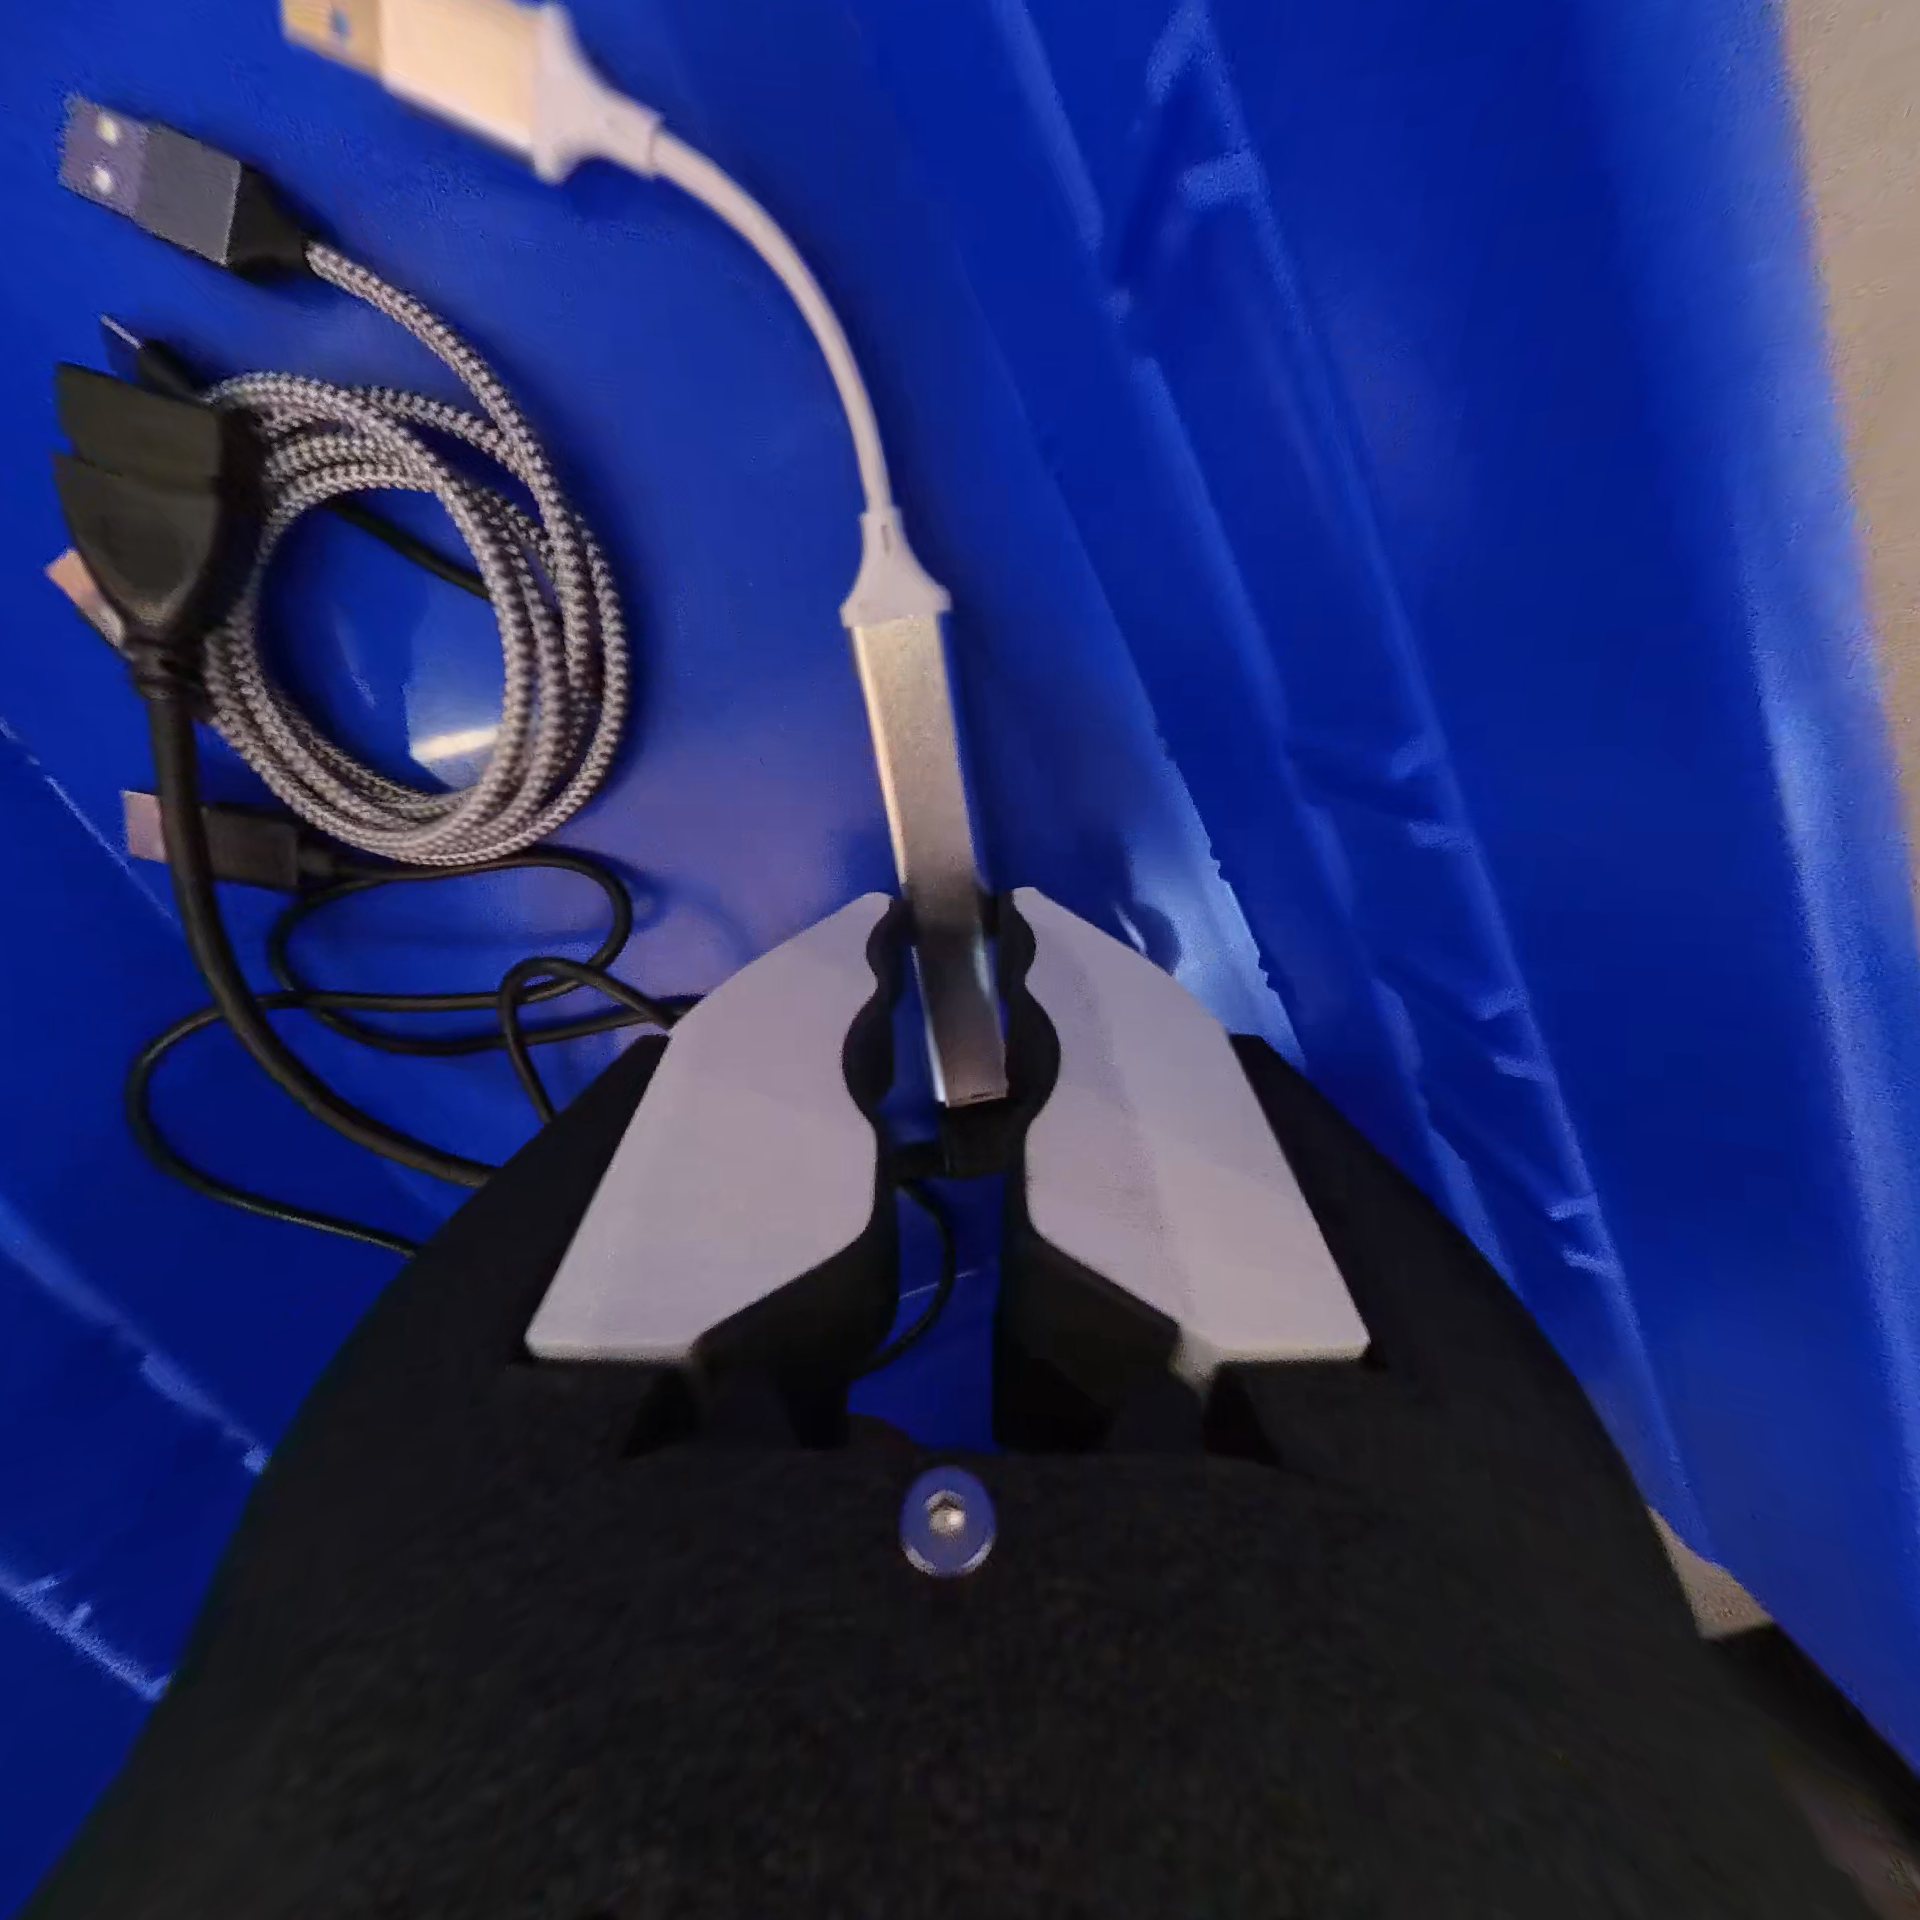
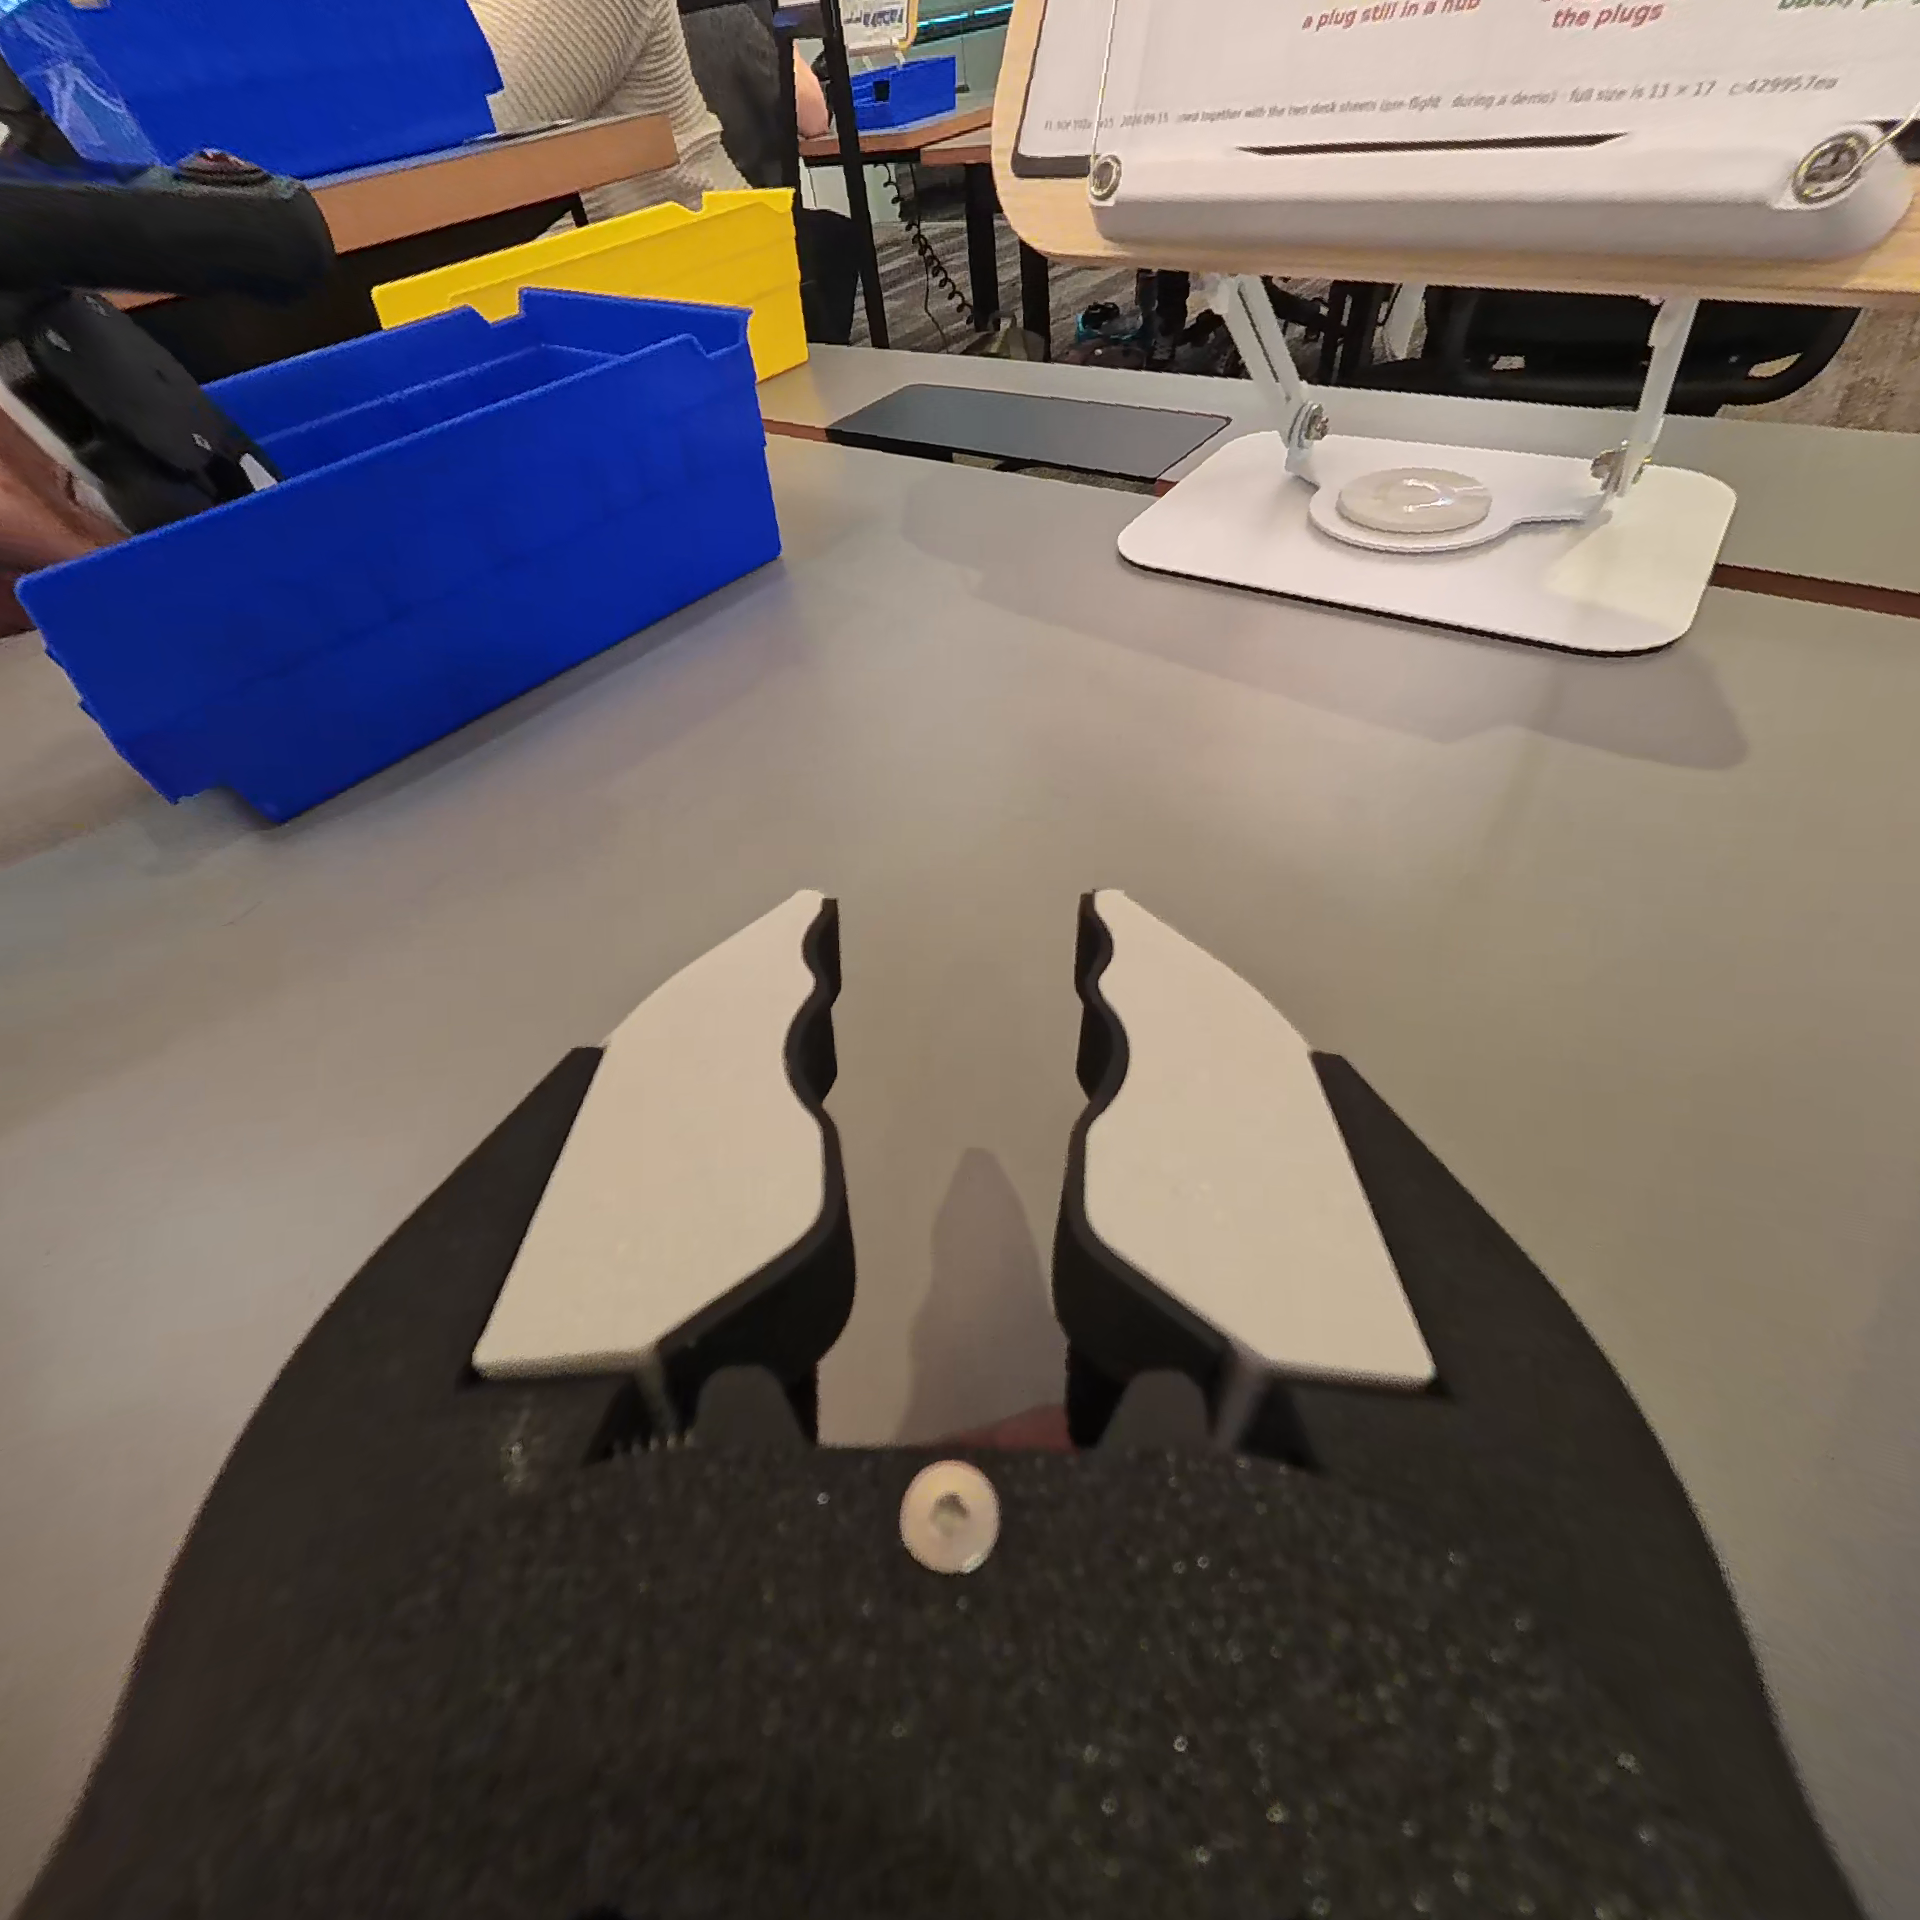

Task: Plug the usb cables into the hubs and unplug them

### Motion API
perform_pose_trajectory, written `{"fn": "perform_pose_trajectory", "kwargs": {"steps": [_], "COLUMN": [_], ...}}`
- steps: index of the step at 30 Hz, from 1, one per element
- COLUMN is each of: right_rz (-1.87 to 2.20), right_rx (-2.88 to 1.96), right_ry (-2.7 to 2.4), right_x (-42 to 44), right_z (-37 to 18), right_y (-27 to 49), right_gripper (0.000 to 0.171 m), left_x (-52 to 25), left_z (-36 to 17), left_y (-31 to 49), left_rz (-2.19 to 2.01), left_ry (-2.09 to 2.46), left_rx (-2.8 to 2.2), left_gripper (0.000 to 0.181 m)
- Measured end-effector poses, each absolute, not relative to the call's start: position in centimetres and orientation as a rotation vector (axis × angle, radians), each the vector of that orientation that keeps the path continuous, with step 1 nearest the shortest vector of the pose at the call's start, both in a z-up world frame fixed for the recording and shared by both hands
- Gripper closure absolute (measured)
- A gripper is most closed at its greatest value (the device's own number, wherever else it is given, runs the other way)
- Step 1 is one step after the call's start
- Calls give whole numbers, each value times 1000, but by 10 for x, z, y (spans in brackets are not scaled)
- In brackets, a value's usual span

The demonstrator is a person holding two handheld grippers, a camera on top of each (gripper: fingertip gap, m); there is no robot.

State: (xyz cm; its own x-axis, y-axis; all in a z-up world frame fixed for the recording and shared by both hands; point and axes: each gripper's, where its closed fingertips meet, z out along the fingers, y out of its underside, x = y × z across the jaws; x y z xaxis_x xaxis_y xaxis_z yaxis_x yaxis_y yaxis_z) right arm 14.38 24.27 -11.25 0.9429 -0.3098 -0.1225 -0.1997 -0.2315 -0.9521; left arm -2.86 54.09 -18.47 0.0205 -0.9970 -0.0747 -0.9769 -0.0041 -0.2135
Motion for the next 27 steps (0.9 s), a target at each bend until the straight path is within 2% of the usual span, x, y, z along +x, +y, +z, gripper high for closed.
{"fn": "perform_pose_trajectory", "kwargs": {"steps": [1, 5, 10, 14, 17, 22, 27], "right_rz": [-106, -103, -89, -78, -25, 124, 243], "right_rx": [-1818, -1816, -1816, -1822, -1811, -1772, -1701], "right_ry": [375, 372, 358, 311, 243, 63, -23], "right_x": [143, 143, 139, 133, 122, 96, 84], "right_z": [-112, -112, -112, -111, -107, -86, -55], "right_y": [243, 243, 244, 247, 251, 252, 243], "right_gripper": [128, 129, 130, 130, 130, 129, 129], "left_x": [-28, -21, -2, 8, 14, 34, 54], "left_z": [-184, -160, -55, 32, 68, 69, 32], "left_y": [542, 554, 546, 484, 423, 335, 290], "left_rz": [-128, -190, -649, -1193, -1580, -2054, -2252], "left_ry": [2058, 1925, 1645, 1518, 1496, 1590, 1687], "left_rx": [-2056, -1941, -1756, -1471, -1286, -1122, -1112], "left_gripper": [165, 166, 166, 166, 166, 166, 166]}}
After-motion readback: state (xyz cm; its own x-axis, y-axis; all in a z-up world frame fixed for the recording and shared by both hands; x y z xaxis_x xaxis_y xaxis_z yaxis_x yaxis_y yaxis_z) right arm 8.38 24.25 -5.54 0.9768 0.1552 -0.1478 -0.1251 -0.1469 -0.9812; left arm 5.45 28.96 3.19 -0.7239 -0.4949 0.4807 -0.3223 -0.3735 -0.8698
